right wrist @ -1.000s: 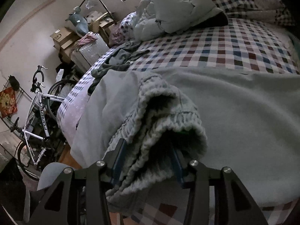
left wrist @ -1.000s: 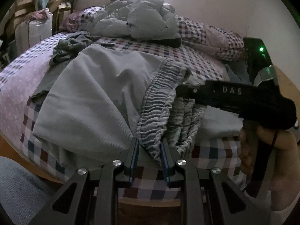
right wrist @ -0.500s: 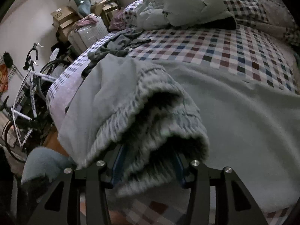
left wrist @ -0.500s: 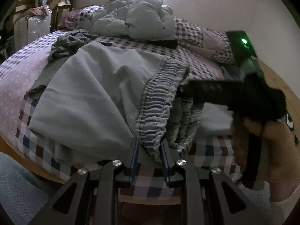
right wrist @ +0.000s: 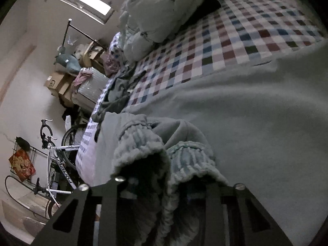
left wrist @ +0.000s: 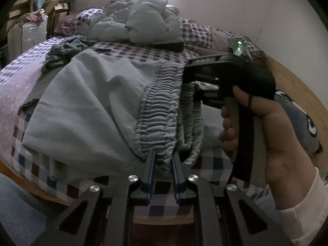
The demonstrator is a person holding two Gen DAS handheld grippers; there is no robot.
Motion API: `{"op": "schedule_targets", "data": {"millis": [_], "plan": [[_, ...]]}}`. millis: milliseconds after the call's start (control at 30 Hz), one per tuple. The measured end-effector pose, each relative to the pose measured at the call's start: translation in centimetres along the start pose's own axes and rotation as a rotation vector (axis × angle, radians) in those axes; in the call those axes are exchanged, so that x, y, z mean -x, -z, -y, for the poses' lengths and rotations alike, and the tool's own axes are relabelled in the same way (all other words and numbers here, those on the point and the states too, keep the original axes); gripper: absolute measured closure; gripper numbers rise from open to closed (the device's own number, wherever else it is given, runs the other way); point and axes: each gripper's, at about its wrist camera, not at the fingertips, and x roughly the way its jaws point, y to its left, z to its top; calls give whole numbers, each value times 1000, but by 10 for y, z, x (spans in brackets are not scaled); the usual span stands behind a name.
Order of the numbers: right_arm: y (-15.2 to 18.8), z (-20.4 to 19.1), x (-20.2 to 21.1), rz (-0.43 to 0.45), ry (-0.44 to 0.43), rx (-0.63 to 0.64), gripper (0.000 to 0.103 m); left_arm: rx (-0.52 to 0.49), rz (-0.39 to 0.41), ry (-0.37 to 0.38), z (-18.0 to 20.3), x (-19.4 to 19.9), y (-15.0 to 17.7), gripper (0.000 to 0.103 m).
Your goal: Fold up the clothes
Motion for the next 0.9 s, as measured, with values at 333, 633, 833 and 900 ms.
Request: {"op": "schedule_targets", "data": {"millis": [333, 633, 833, 900], "plan": [[-72, -59, 17, 43, -4, 228, 88, 22, 46, -21, 30, -23, -39, 88], [-96, -12, -21, -41, 68, 180, 82, -26, -36, -3, 39, -57, -50, 82], [-85, 15, -15, -50, 50, 119, 61, -22, -82, 61, -7, -35, -50, 43], [-73, 10, 2, -25, 96, 154, 50, -21, -78, 50, -28, -20, -46, 43]]}}
